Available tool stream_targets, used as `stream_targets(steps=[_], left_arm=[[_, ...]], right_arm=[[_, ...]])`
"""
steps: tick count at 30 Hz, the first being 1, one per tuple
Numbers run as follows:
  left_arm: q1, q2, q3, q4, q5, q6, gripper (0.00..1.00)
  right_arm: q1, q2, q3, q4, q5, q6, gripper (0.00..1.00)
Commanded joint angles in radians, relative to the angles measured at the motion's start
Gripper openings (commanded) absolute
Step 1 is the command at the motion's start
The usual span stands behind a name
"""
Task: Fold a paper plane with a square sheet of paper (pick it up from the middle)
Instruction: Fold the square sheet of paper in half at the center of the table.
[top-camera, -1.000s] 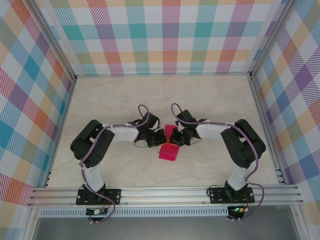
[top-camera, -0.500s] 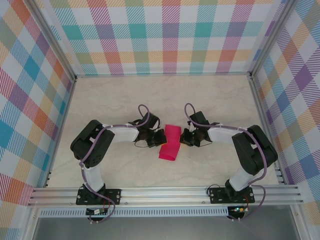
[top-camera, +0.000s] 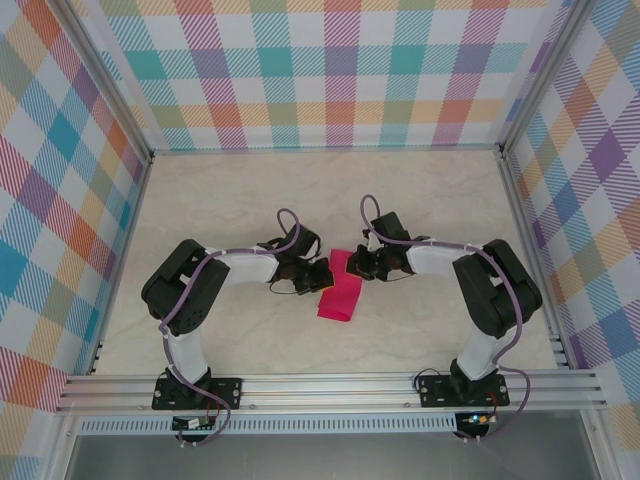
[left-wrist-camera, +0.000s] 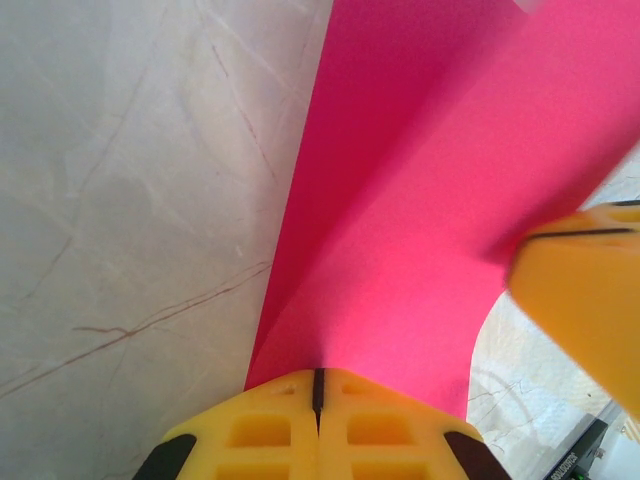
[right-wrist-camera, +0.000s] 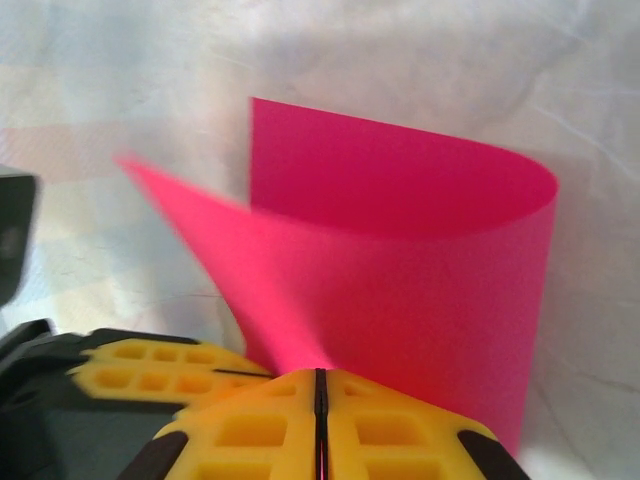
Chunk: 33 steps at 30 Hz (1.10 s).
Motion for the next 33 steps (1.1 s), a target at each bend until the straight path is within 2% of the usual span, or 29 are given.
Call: stream_targets(steps=[1,13,17,21,30,33], left_arm=[[-0.004,0.096,-0.051,-0.170,-0.155,-0.001,0.02],[-0.004,0.083,-0.089,-0.145,-0.152,-0.008,0.02],[-0.003,0.086,-0.093,-0.139,-0.147,-0.007,0.02],[-0.006,0.093,-0.089,-0.134,-0.145,-0.008,0.02],[-0.007,0.097,-0.087,-0.131,-0.150,-0.013,0.02],[-0.006,0.097,-0.091,-0.134,-0.153,-0.013,0.02]], right_arm=[[-0.003,0.025,0.008,0.017,-0.004,-0.034,0.09],[-0.172,0.050,-0.008,-0.001,0.037,-0.086,0.09],[-0.163,-0.037,0.006,-0.015,0.046,-0.082,0.10],[-0.107,-0.089,0.011,-0.021,0.041,-0.064,0.10],[-0.018,0.078,0.041,0.067,-0.064,0.006,0.09],[-0.019,0.102,0.039,0.059,-0.036,-0.007,0.09]])
